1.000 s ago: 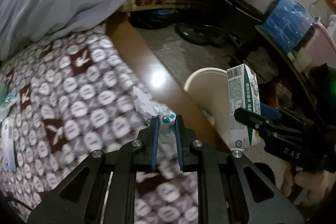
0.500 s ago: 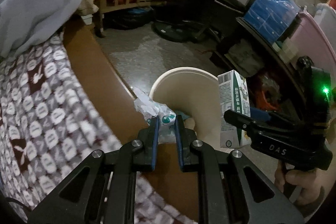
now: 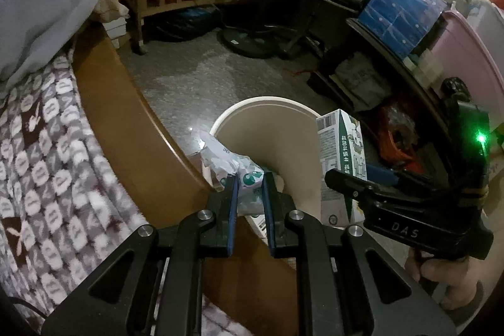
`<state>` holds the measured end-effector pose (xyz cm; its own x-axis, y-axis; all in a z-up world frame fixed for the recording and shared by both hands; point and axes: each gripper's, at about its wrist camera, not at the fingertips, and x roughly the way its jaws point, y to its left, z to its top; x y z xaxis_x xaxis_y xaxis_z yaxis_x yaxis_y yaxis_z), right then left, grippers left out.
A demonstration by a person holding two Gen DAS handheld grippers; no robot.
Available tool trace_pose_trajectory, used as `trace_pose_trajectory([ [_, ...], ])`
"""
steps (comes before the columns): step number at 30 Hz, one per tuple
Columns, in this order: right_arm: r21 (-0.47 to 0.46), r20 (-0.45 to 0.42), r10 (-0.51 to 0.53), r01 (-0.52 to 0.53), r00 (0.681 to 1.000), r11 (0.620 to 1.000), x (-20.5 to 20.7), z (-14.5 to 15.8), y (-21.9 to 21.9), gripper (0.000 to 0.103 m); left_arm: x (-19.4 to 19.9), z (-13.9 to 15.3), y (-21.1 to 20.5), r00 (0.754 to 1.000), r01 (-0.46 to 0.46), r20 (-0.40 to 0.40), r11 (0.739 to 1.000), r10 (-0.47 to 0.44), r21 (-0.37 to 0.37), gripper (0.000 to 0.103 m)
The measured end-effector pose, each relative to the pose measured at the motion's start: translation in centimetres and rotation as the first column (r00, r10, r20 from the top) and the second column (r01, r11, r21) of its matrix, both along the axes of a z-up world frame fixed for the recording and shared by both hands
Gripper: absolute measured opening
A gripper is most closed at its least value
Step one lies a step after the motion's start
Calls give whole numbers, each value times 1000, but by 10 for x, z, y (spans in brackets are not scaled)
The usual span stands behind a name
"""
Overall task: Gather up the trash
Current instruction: 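Carry the plastic wrapper and milk carton over the cream bucket, then open both tools to drop the wrapper and carton into the bucket, then return both tools over the trash pile on the blanket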
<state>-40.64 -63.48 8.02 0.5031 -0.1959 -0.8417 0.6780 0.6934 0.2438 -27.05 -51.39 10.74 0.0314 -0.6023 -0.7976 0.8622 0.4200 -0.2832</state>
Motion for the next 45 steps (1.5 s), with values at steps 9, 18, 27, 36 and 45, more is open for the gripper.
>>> trace_pose_trajectory([
  [9,-18,-24,-80,80,996,997,-2,0,-9,64,0,2,-1,998,23,-53,999,-25,-48,42],
  [18,1,-29,-52,52,998,999,2,-4,-1,64,4,0,13,1000,-3,-25,1000,3,-15,42],
  [27,-5,-21,-24,24,999,1000,10,0,14,64,10,-1,33,998,-58,38,998,57,12,42],
  [36,-25,-26,26,-27,999,999,26,5,37,64,27,-3,66,986,-148,89,988,144,44,42],
  [45,-46,-8,111,-111,994,993,53,17,69,65,48,-4,122,956,-270,135,961,259,69,42],
])
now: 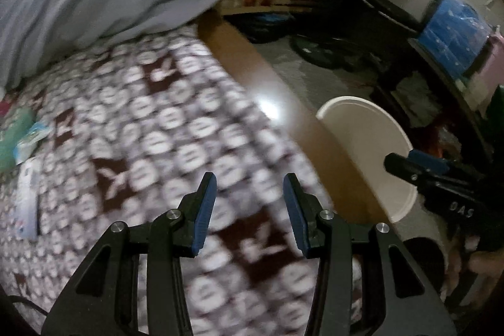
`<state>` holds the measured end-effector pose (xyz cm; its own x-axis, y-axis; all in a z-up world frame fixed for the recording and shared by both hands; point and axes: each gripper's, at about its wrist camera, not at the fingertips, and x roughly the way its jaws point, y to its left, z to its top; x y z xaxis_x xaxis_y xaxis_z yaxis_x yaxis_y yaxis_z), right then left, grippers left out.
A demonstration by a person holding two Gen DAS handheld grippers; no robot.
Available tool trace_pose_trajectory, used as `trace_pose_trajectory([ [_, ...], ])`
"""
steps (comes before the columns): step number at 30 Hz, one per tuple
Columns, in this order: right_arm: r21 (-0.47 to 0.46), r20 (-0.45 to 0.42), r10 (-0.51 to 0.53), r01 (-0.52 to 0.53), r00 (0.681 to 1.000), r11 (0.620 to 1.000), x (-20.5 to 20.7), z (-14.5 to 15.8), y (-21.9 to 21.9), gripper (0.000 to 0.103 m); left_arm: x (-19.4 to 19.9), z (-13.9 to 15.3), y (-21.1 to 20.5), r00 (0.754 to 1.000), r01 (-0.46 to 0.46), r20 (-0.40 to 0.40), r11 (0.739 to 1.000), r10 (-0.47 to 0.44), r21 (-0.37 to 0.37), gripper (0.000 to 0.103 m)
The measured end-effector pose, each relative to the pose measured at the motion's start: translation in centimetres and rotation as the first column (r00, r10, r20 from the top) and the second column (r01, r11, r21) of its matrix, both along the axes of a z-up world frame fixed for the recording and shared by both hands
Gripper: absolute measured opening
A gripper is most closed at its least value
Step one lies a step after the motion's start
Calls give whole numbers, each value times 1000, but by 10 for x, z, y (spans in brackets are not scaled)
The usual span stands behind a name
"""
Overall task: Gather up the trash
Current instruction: 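Return both tools over the trash pile on the blanket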
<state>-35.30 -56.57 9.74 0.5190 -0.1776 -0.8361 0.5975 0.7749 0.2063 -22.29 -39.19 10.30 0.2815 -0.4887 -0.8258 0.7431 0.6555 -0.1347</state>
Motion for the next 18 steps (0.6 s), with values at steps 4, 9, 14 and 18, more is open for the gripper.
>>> trace_pose_trajectory([
  [4,-4,3,57,-57,998,998,18,3,22,66,14,-2,35,998,-60,14,998,60,19,42],
  [9,-6,14,130,-130,991,991,41,8,52,66,34,-3,72,989,-145,18,989,144,30,42],
  [14,-12,16,211,-211,977,977,67,10,86,67,54,-8,119,968,-249,46,967,247,48,46],
  [18,-13,11,281,-280,960,960,87,10,113,68,68,-12,154,948,-317,51,947,314,58,49],
])
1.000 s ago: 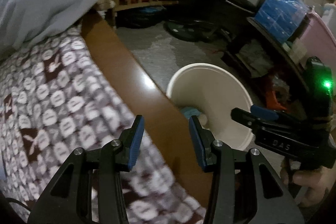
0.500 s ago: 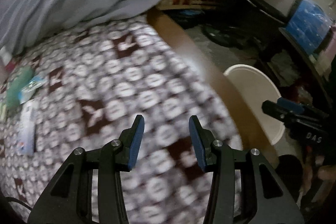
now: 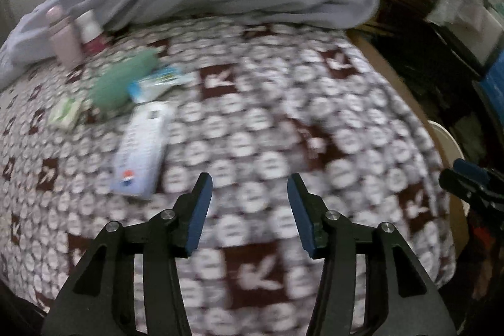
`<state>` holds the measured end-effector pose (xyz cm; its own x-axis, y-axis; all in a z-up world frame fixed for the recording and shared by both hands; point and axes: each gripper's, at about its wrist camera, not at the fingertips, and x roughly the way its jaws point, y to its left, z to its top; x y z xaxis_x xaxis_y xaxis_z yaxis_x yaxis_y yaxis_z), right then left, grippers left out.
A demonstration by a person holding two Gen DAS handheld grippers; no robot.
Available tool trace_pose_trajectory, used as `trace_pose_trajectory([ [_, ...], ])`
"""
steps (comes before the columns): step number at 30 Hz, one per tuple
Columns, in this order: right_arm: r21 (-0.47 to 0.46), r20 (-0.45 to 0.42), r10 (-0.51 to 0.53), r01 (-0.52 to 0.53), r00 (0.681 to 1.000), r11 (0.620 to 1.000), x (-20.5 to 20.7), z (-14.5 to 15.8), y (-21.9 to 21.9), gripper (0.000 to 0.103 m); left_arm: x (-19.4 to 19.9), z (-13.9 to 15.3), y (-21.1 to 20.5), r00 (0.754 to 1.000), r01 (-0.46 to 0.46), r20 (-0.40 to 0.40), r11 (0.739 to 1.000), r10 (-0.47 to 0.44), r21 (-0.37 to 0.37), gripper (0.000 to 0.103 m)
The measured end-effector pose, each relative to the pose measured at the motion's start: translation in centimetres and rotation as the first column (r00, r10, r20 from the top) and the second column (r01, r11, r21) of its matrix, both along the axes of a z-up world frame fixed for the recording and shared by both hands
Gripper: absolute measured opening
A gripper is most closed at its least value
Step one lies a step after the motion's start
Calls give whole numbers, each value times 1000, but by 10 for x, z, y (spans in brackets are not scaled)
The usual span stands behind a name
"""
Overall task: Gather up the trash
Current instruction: 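Return both tools over the trash pile on the blanket, then grasp the white medicine box with the left tool while the right tool grasps the blue Milk Sachima packet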
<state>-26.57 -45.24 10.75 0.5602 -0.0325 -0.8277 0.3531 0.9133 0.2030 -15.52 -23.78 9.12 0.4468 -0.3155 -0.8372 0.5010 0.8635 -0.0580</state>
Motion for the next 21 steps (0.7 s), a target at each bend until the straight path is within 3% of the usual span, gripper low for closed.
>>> trace_pose_trajectory([
  [11,5,-15,146,-146,989,989,52,-7,65,69,44,-9,70,992,-125,-24,992,125,13,54],
  [14,7,-18,168,-168,986,986,63,-10,74,69,62,-14,86,987,-150,-61,989,149,-16,61],
  [21,15,-26,203,-202,979,979,96,-20,90,69,92,-32,85,981,-152,-128,987,145,-44,64],
])
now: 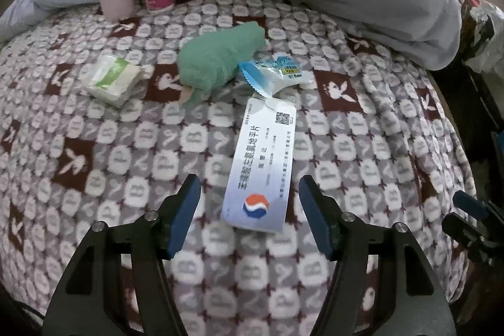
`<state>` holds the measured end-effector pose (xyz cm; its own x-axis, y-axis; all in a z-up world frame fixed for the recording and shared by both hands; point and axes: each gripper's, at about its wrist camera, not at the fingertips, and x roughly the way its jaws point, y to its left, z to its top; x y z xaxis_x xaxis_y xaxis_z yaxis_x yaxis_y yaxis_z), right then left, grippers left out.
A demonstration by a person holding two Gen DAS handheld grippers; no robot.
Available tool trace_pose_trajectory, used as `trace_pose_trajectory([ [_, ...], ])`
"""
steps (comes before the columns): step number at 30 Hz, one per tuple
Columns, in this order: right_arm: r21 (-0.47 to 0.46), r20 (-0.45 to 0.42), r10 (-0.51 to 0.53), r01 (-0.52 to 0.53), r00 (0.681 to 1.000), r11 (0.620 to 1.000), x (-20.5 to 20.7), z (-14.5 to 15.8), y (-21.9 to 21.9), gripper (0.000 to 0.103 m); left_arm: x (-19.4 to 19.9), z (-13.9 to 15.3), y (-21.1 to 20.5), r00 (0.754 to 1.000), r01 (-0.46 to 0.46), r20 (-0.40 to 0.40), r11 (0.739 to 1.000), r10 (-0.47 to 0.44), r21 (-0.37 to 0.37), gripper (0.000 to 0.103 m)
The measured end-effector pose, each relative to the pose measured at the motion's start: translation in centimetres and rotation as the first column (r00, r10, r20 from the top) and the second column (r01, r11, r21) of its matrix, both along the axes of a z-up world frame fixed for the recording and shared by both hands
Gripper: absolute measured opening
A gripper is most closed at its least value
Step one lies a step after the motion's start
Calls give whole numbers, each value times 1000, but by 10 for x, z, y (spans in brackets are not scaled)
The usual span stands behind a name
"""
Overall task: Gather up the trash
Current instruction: 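Grasp the white medicine box with the left tool while the right tool grasps the blue Milk Sachima packet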
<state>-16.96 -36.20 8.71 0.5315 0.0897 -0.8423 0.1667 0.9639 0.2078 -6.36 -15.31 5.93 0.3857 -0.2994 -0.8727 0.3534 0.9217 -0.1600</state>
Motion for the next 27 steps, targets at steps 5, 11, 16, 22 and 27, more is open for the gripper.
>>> trace_pose_trajectory([
  [5,-1,-9,12,-12,1000,1000,22,-6,2,70,16,-18,-16,999,21,-38,1000,-21,10,64],
  [11,39,-4,47,-47,999,998,58,-12,13,70,21,-25,-2,998,-10,-63,1000,12,30,49],
  [16,42,61,121,-124,991,991,102,-13,39,70,10,-8,33,999,-33,-5,998,33,61,48],
  [22,22,69,224,-226,972,974,164,-27,74,72,9,-2,60,998,-66,6,997,65,44,48],
  [27,-56,37,299,-297,954,953,204,-44,97,72,15,-8,64,997,-74,-19,997,74,20,49],
])
